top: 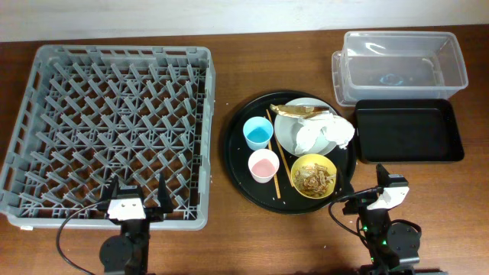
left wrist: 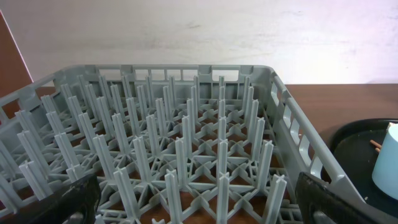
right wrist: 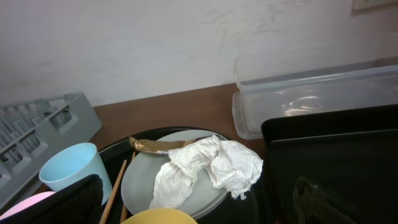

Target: Sort waste into correct bins and load items into the dishwasher rack

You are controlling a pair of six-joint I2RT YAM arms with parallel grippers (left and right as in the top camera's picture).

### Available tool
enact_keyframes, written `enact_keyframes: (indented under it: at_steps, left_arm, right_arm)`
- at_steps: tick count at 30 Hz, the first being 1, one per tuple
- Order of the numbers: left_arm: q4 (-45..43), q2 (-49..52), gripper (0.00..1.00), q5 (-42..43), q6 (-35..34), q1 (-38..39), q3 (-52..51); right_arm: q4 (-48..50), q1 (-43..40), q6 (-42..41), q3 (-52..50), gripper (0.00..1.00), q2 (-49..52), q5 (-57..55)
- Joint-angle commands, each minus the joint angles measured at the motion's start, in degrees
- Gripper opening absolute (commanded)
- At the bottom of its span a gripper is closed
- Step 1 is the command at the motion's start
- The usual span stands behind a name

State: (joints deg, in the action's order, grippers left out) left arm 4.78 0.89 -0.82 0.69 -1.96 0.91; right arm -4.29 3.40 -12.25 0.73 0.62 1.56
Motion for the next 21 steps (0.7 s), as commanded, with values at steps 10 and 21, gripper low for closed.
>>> enact_keyframes:
  at_steps: [10,21]
  left_arm:
    - [0.02,-0.55,1.00,0.42,1.11,-0.35,-0.42]
    - [0.02,-0.55,1.00,0.42,1.11,-0.35,-0.42]
  right_arm:
    - [-0.13,0.39,-0.44,-0.42,0.98,-0.42,0.33]
    - [-0.15,0.39,-0.22,-0.42,0.98,-0.42,-0.09]
